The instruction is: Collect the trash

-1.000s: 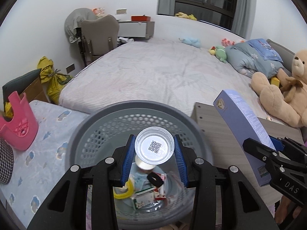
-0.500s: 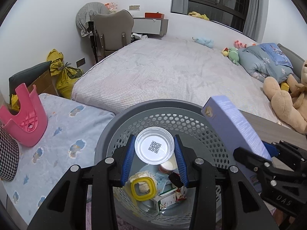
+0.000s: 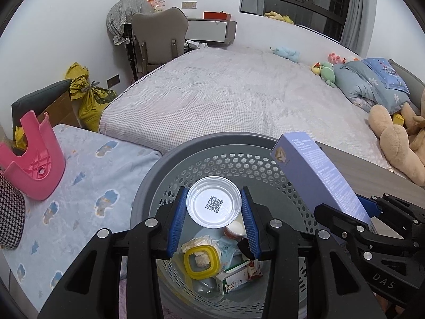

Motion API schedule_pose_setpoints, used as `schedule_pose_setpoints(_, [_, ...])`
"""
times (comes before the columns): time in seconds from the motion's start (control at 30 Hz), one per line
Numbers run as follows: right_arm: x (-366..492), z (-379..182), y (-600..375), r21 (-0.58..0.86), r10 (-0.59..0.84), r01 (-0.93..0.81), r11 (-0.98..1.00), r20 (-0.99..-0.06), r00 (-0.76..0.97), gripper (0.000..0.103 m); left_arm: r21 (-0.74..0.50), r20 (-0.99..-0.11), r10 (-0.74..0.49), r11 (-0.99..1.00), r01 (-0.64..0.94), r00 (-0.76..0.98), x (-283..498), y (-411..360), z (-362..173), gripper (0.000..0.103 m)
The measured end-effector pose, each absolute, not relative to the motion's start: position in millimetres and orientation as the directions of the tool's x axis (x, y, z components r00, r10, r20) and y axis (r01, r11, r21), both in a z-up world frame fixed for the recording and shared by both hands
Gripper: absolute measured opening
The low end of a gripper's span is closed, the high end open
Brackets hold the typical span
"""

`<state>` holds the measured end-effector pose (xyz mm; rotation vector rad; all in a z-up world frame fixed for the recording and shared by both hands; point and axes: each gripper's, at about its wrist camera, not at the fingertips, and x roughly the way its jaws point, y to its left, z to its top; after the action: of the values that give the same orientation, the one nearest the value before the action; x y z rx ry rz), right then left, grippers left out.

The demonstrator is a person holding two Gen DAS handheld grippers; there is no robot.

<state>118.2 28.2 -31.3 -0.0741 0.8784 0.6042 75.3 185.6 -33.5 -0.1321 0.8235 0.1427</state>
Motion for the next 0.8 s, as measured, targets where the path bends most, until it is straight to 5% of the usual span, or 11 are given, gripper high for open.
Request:
schedule_pose_setpoints(0.13, [119, -29, 28, 0.180, 0.469, -0.523, 0.833, -0.732, 0.494, 0.044, -0.065, -0.726, 0.082, 0.980, -0.188, 0.683, 72, 185, -30, 0.058])
schedule_pose_setpoints(0.27, [116, -24, 23, 0.190, 0.485, -0.523, 0.831, -0.707, 0.514, 0.067, -0.059, -0.716, 0.103, 0.977, -0.206, 0.691, 68, 187, -26, 0.070])
schedule_pose_setpoints(0.8, [108, -22, 14, 0.200, 0.491, -0.513, 0.835, -0.692, 0.529, 0.075, -0.044, -0.729, 0.124, 0.973, -0.226, 0.673, 59, 186, -26, 0.081])
